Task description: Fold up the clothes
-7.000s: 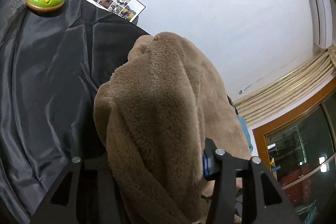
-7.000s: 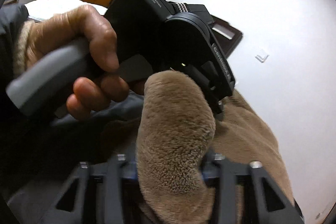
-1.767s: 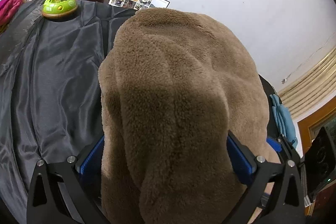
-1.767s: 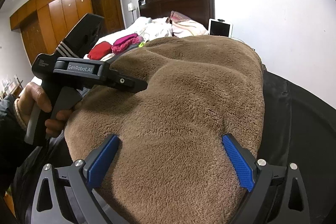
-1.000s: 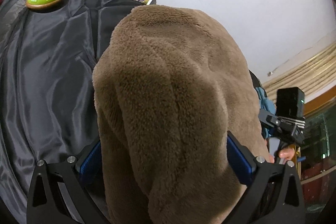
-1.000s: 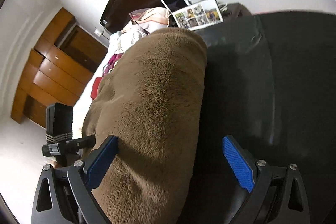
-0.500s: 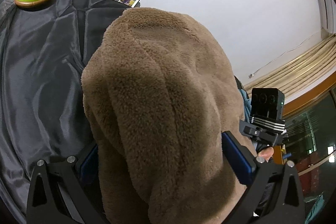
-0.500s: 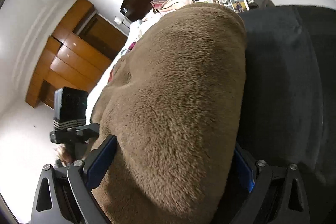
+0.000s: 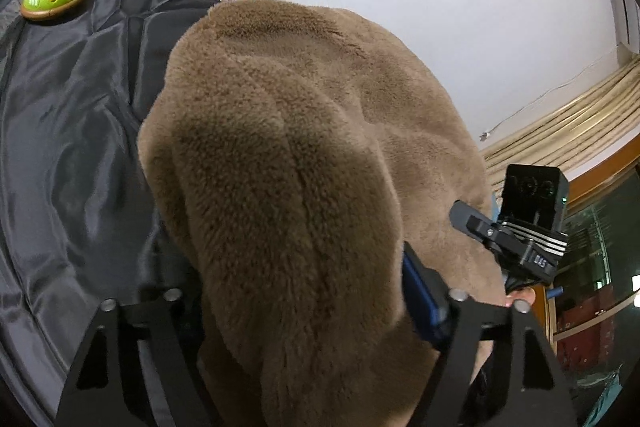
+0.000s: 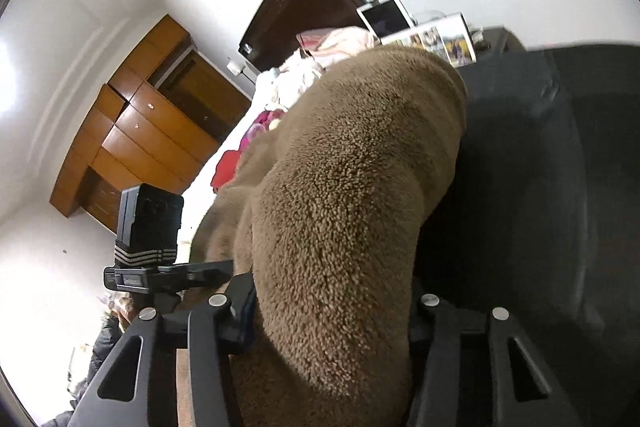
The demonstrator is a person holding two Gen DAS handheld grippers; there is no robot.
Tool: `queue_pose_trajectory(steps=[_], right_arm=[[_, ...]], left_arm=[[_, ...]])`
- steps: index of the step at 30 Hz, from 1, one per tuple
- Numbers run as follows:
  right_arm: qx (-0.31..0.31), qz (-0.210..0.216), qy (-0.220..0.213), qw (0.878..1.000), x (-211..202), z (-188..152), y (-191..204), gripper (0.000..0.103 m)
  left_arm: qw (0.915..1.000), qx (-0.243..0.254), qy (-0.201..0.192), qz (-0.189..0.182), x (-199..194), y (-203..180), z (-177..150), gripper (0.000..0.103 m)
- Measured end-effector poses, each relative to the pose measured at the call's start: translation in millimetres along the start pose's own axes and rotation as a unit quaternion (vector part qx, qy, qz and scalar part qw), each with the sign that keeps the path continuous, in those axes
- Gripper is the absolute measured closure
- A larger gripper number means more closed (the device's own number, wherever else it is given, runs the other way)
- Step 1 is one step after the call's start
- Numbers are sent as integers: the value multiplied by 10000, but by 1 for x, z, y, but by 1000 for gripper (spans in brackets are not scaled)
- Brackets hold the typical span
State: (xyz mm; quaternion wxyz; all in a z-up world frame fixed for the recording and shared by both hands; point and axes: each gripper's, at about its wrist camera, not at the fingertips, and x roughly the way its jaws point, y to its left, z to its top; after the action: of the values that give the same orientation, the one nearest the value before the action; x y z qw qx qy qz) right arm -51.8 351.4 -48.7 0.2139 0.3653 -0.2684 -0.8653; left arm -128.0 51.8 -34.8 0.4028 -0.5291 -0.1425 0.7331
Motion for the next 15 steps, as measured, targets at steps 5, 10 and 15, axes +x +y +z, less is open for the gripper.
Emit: queue_pose_trajectory(steps=[5, 10, 15], right_arm=[[-314, -260, -240, 9989, -36, 0, 16, 51], [-488, -495, -526, 9962, -92, -5, 15, 51], [-610, -753, -893, 9913, -167, -10, 12, 51]], left_arm=[[9998, 182, -35, 30, 1, -34, -7, 33], [9993, 358, -99, -107, 12, -81, -13, 34], [9971, 675, -126, -323, 32, -146, -11, 34]])
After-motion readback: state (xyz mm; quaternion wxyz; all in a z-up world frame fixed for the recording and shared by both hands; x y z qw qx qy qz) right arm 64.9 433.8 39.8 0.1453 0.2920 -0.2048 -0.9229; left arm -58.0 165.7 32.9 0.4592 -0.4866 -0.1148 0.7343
